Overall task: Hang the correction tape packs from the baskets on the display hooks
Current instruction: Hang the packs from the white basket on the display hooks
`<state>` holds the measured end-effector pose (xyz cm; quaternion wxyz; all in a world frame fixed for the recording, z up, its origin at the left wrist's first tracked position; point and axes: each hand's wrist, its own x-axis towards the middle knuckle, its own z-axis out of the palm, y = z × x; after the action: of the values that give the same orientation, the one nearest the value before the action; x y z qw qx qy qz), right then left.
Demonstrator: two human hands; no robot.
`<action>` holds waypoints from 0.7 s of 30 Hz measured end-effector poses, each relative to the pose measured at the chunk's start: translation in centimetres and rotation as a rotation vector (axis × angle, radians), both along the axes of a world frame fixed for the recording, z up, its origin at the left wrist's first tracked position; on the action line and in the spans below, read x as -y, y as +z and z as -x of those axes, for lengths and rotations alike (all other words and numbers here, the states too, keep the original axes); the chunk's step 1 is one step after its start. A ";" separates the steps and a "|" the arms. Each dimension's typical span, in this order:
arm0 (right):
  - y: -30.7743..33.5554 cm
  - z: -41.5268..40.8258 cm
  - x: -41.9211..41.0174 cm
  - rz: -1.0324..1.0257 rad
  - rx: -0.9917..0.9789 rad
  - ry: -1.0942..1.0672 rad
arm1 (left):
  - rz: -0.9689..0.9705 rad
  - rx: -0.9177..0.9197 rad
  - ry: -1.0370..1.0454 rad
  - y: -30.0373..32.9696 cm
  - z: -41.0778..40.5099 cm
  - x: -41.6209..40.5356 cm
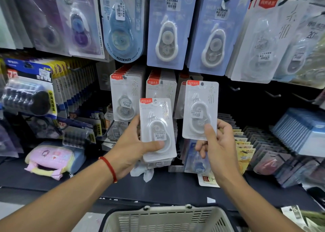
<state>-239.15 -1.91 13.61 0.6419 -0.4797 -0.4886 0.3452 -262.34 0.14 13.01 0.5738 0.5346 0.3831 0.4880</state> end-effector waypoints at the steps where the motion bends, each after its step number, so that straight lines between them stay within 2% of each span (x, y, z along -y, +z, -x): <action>1: 0.0 0.0 0.0 -0.002 -0.001 -0.004 | -0.004 0.001 -0.001 0.0 0.0 0.0; 8: 0.2 0.3 0.3 -0.021 -0.059 -0.010 | -0.023 0.012 -0.016 0.1 0.1 0.0; 15: -0.1 0.3 0.3 -0.031 -0.014 -0.058 | -0.032 0.000 -0.005 0.1 0.1 -0.1; 18: -0.2 0.1 -0.3 0.051 -0.054 -0.043 | -0.036 -0.002 0.007 0.1 0.2 -0.1; 21: -0.8 -0.2 -0.6 0.235 0.013 -0.064 | -0.041 -0.012 0.014 0.2 0.1 0.2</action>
<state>-238.92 -1.28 12.77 0.5886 -0.5695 -0.4333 0.3761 -262.39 -0.09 13.22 0.5569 0.5465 0.3804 0.4966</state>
